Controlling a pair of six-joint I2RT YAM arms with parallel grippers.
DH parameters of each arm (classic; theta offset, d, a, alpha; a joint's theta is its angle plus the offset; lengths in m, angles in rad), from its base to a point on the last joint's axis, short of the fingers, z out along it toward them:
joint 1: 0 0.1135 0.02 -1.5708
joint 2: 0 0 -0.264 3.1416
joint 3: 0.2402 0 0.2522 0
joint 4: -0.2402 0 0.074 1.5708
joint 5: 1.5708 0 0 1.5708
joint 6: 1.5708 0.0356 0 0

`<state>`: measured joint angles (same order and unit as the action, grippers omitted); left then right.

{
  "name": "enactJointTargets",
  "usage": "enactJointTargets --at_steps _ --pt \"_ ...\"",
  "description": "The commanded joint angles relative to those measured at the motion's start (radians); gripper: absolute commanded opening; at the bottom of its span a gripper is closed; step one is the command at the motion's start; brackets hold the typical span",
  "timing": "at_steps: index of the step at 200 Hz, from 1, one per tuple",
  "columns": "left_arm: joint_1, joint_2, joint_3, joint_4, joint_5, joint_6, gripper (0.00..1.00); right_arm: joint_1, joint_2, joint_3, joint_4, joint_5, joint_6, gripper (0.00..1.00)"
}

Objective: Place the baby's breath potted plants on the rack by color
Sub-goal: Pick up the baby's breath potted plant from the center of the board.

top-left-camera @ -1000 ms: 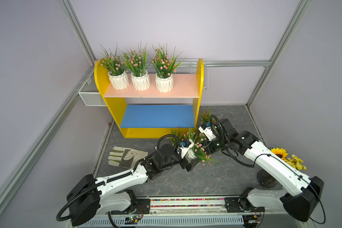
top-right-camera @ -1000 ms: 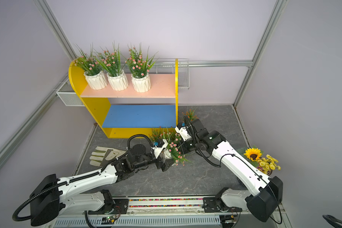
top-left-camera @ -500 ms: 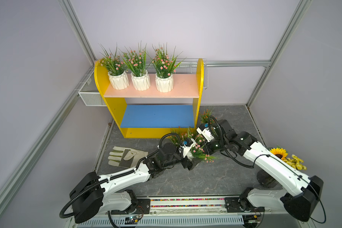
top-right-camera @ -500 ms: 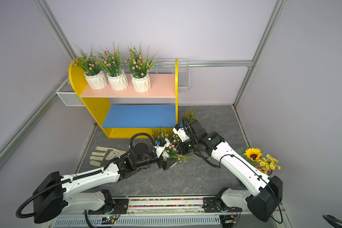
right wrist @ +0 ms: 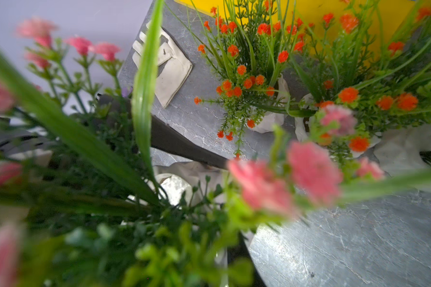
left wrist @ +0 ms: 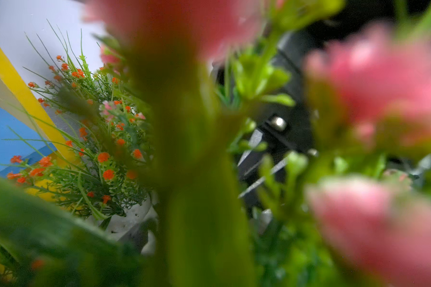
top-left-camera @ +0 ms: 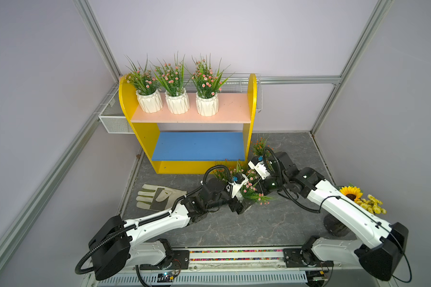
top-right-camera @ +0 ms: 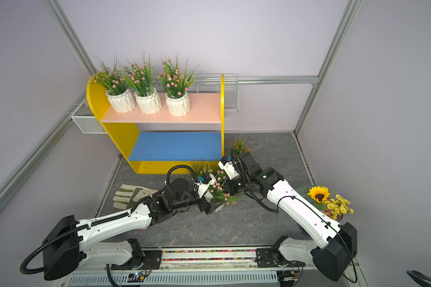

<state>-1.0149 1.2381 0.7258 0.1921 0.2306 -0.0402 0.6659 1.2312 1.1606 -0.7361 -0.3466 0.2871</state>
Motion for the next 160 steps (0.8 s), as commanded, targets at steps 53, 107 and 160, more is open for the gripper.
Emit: enactJointTargets --at_steps 53,107,160 --pt "-0.004 -0.010 0.092 -0.064 -0.006 -0.012 0.00 -0.062 -0.099 -0.049 0.050 0.013 0.018 0.28" --pt "-0.004 -0.075 0.199 -0.230 -0.103 0.006 0.00 -0.192 -0.255 -0.093 -0.038 0.108 0.010 0.35" --pt "-0.001 -0.095 0.422 -0.444 -0.254 0.014 0.00 -0.287 -0.365 -0.207 -0.050 0.091 0.023 0.36"
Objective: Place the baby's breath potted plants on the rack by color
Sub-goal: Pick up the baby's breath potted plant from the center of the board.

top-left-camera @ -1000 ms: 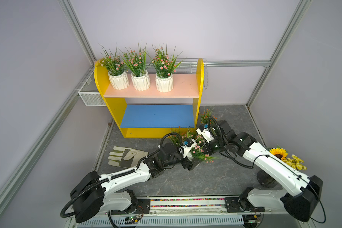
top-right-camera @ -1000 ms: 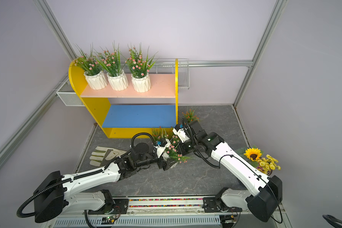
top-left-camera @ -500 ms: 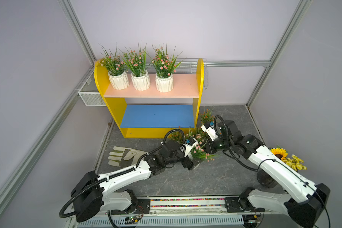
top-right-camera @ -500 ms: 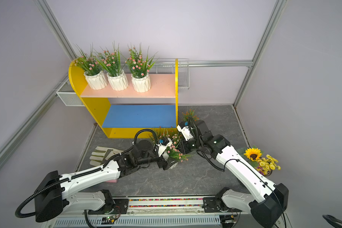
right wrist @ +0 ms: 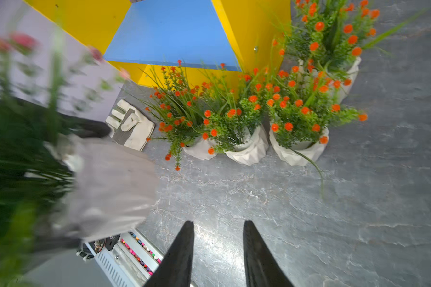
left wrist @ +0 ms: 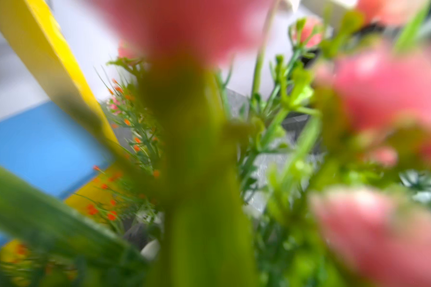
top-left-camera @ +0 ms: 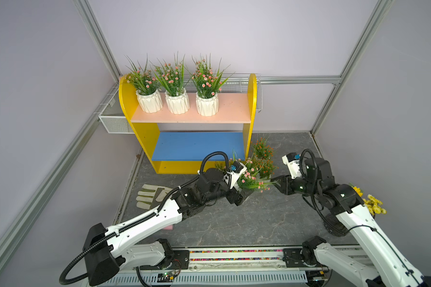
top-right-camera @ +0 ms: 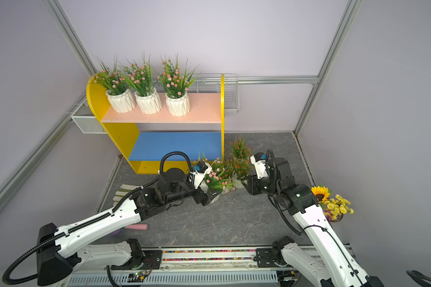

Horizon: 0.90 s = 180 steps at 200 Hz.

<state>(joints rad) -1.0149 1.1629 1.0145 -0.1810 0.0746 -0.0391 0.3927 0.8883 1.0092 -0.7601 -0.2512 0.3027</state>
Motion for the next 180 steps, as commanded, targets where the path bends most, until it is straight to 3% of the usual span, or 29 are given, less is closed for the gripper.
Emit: enactJointTargets --at_steps 1,51,99,180 --pt "-0.001 -0.019 0.140 -0.077 -0.101 0.013 0.00 -0.014 -0.022 -0.058 -0.026 -0.005 0.008 0.36" --pt "0.035 0.079 0.400 -0.197 -0.194 0.032 0.00 -0.014 -0.056 -0.124 0.013 -0.042 0.039 0.36" --pt "0.130 0.207 0.647 -0.247 -0.174 0.045 0.00 -0.014 -0.099 -0.183 0.010 -0.056 0.056 0.36" --pt "0.206 0.436 1.061 -0.356 -0.163 0.081 0.00 -0.014 -0.137 -0.205 -0.007 -0.070 0.075 0.36"
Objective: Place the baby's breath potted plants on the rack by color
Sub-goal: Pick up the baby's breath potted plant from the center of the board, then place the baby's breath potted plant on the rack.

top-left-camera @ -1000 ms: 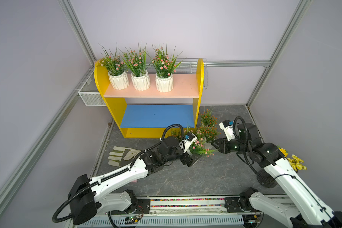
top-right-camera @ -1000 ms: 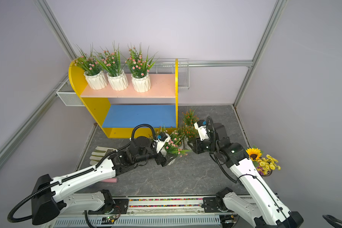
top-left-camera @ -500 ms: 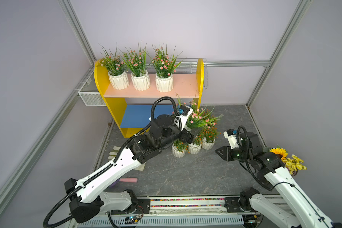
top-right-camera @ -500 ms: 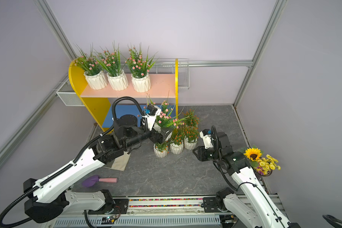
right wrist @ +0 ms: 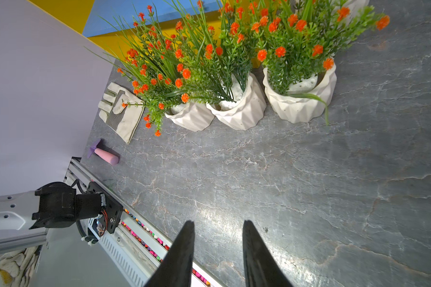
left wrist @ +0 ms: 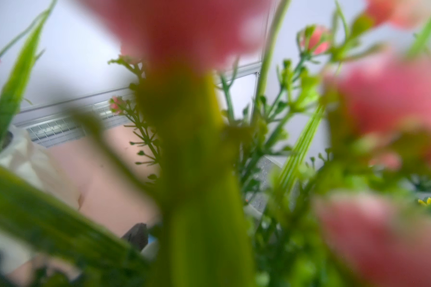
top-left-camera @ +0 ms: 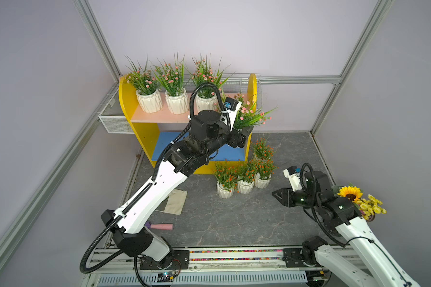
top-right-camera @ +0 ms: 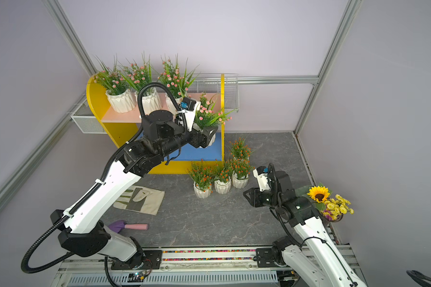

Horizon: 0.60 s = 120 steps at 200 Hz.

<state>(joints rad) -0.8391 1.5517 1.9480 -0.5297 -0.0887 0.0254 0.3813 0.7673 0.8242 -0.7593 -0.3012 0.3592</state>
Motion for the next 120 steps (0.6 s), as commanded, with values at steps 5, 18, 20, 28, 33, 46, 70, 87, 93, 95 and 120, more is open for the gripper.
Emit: enactJointTargets --at_steps 5,18,20,28,33,46,70,87,93,95,120 --pt "0.037 0.066 0.152 -0.013 0.003 0.015 0.00 -0.002 -0.018 -0.021 -0.009 -0.021 0.020 0.35" --pt "0.056 0.122 0.236 -0.040 0.012 0.008 0.00 -0.003 -0.021 -0.023 -0.012 -0.023 0.021 0.35" --pt "0.058 0.128 0.249 -0.045 0.015 0.006 0.00 -0.003 -0.022 -0.023 -0.012 -0.023 0.021 0.35" --pt "0.068 0.165 0.300 -0.061 0.020 0.003 0.00 -0.002 -0.025 -0.025 -0.014 -0.023 0.022 0.35" --pt "0.072 0.184 0.332 -0.069 0.017 0.003 0.00 -0.002 -0.027 -0.025 -0.016 -0.023 0.021 0.35" --pt "0.079 0.237 0.417 -0.092 0.014 0.002 0.00 -0.002 -0.034 -0.025 -0.023 -0.020 0.020 0.35" --pt "0.092 0.327 0.551 -0.126 0.007 -0.002 0.00 -0.002 -0.045 -0.024 -0.034 -0.015 0.021 0.35" --pt "0.100 0.374 0.619 -0.139 -0.021 -0.005 0.00 -0.002 -0.052 -0.025 -0.040 -0.011 0.021 0.35" --pt "0.104 0.386 0.632 -0.138 -0.027 -0.009 0.00 -0.003 -0.054 -0.025 -0.043 -0.010 0.022 0.35" --pt "0.105 0.389 0.635 -0.137 -0.029 -0.009 0.00 -0.002 -0.055 -0.025 -0.043 -0.010 0.021 0.35" --pt "0.133 0.406 0.640 -0.112 -0.039 -0.040 0.00 -0.003 -0.063 -0.023 -0.053 -0.007 0.022 0.35"
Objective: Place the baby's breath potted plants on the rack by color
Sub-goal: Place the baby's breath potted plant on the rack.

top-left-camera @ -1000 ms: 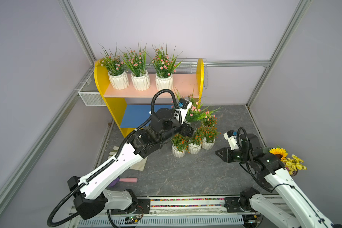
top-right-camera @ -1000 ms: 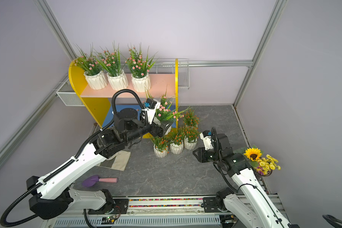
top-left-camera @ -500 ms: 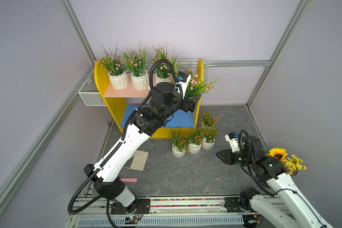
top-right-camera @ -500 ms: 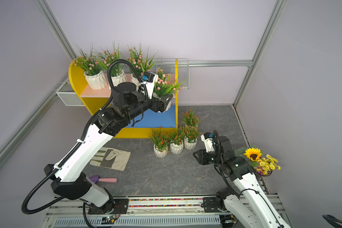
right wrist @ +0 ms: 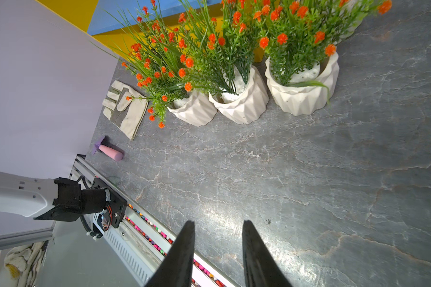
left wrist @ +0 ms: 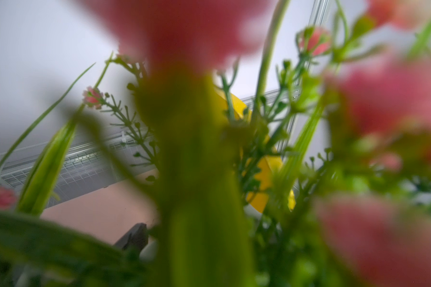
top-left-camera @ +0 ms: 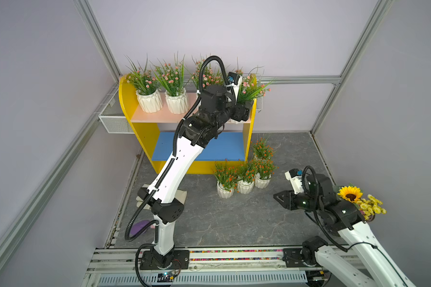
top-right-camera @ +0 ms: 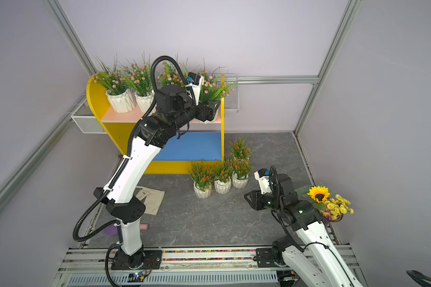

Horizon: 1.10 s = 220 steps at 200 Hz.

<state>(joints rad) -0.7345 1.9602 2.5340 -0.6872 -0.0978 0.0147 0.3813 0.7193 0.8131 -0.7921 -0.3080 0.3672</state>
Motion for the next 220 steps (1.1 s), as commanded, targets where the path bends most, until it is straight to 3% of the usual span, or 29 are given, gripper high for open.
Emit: enactJointTargets --at_steps 1,180,192,220 --pt "0.030 -0.002 0.054 0.046 -0.030 -0.030 0.00 -0.002 -0.015 -0.012 -0.022 0.001 0.013 0.35" --pt "0.102 0.146 0.108 0.120 0.039 -0.121 0.00 -0.002 -0.006 -0.003 -0.025 0.020 0.006 0.36" --pt "0.103 0.152 0.109 0.122 0.035 -0.120 0.06 -0.003 -0.006 -0.003 -0.025 0.021 0.006 0.36" --pt "0.104 0.158 0.108 0.127 0.028 -0.119 0.30 -0.002 -0.006 -0.005 -0.022 0.022 0.004 0.36"
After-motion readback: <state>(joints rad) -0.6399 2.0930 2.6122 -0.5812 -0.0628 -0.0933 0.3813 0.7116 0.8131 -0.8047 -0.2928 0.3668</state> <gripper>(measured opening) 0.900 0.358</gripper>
